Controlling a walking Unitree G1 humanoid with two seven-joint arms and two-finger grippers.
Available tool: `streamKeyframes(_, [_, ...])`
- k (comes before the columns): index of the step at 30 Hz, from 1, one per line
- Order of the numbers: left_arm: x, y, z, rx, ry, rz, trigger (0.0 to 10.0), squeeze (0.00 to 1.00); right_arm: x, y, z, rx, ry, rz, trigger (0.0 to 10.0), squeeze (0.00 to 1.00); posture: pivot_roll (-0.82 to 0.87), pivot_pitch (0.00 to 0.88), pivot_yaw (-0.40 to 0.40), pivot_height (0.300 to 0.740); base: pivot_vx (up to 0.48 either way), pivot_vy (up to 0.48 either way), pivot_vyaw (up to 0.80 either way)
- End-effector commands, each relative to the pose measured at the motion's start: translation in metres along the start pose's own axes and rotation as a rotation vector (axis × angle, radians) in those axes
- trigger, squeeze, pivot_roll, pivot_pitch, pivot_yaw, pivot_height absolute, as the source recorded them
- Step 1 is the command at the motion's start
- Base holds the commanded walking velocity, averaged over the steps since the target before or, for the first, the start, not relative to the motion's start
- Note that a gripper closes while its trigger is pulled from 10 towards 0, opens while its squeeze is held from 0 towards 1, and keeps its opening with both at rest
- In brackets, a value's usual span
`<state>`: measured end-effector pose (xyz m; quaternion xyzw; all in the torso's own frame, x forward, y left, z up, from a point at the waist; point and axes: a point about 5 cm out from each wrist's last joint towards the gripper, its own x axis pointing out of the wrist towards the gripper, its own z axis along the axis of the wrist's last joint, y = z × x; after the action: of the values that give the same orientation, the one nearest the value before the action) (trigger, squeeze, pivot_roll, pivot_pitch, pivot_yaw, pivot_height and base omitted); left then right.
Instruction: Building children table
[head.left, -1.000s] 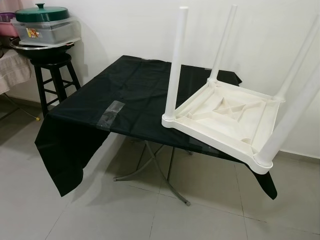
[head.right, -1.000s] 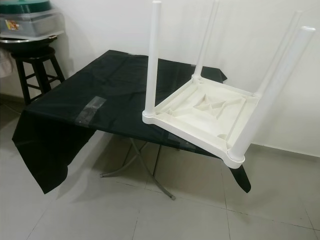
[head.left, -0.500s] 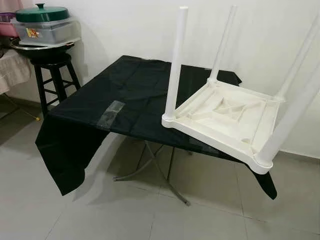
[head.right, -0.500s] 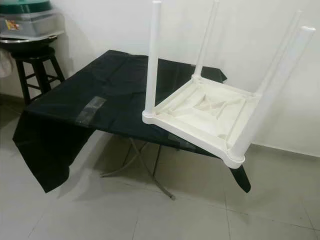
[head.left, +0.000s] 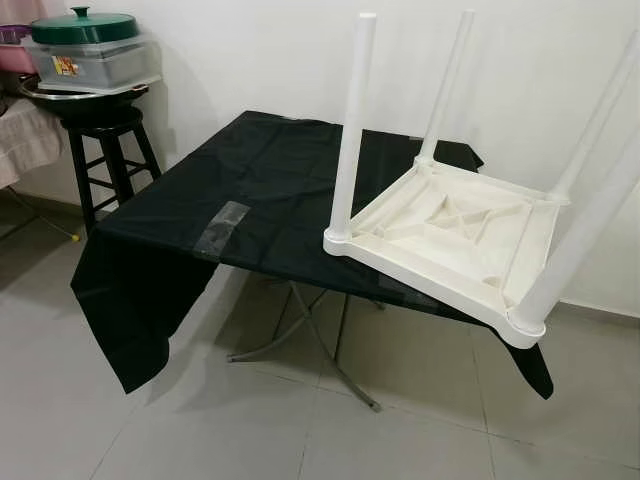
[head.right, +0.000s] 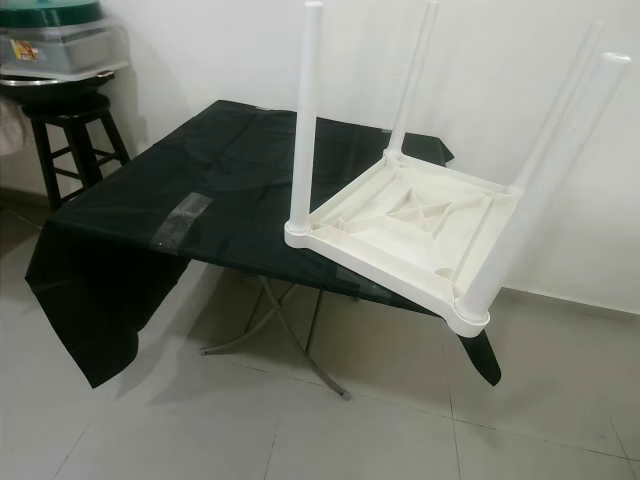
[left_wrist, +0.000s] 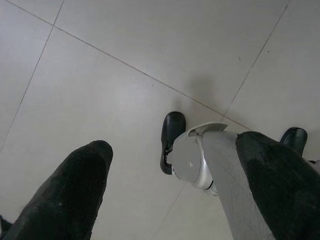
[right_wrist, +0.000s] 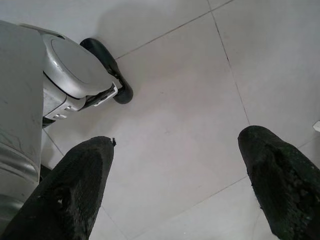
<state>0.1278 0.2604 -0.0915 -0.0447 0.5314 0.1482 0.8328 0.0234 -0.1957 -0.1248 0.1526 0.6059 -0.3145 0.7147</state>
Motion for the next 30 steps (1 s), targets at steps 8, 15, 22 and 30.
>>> streamKeyframes(8, [0.0,-0.0029,-0.0042,0.022,0.016,-0.01,10.0,0.0,-0.0346,0.0811,0.1733,-0.767,-0.415,0.154,10.0,0.0,0.06,0.0,-0.09,0.74,0.0,0.0,0.0])
streamKeyframes(15, [0.0,-0.0031,-0.0043,0.025,0.016,-0.012,10.0,0.0,-0.0345,0.0809,0.1732,-0.767,-0.415,0.154,10.0,0.0,0.06,0.0,-0.087,0.74,0.0,0.0,0.0])
streamKeyframes(22, [0.0,-0.003,-0.0045,0.023,0.017,-0.012,10.0,0.0,-0.0344,0.0808,0.1732,-0.766,-0.414,0.154,10.0,0.0,0.06,0.0,-0.089,0.74,0.0,0.0,0.0])
streamKeyframes(30, [0.0,-0.0027,-0.0046,0.02,0.018,-0.01,10.0,0.0,-0.0344,0.0809,0.1732,-0.766,-0.413,0.155,10.0,0.0,0.06,0.0,-0.088,0.74,0.0,0.0,0.0])
